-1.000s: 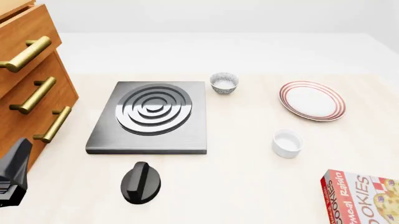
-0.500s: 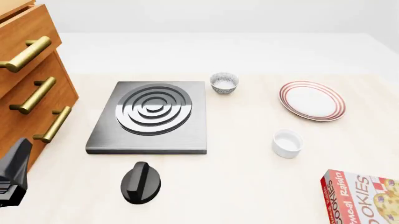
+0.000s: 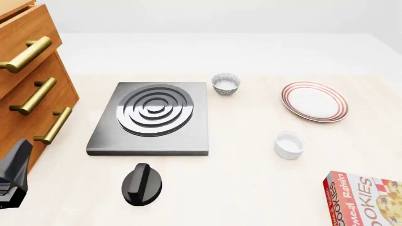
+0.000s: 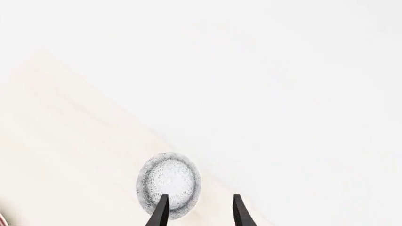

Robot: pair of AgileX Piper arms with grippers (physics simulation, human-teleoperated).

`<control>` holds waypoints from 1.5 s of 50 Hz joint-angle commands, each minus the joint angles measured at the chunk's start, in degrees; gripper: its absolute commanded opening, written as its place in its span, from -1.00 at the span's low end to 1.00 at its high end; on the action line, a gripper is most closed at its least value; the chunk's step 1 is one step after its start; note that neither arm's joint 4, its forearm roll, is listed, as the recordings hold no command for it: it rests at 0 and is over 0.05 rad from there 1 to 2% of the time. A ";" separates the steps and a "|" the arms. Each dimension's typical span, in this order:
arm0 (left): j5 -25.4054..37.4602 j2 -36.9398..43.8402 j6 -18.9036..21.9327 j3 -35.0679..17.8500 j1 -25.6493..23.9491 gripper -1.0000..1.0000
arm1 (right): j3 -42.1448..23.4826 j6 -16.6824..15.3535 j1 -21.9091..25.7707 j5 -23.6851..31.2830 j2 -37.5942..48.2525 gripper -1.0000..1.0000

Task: Pick the akita bowl next to the cookies box and place it on the plate.

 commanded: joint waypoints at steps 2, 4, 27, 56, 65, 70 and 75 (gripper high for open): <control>0.00 0.00 0.00 0.00 0.00 1.00 | -0.50 -0.81 0.78 -2.05 4.09 1.00; 0.00 0.00 0.00 0.00 0.00 1.00 | -0.54 -0.62 1.14 -2.41 4.66 1.00; 0.00 0.00 0.00 0.00 0.00 1.00 | 1.01 -2.45 1.03 -7.38 11.03 1.00; 0.00 0.00 0.00 0.00 0.00 1.00 | 0.80 -3.06 1.91 -8.69 15.01 1.00; 0.00 0.00 0.00 0.00 0.00 1.00 | 1.13 -2.80 1.70 -9.16 15.56 1.00; 0.00 0.00 0.00 0.00 0.00 1.00 | 1.27 -2.47 1.91 -9.51 16.03 1.00; 0.00 0.00 0.00 0.00 0.00 1.00 | 1.36 -2.55 1.93 -9.87 16.42 1.00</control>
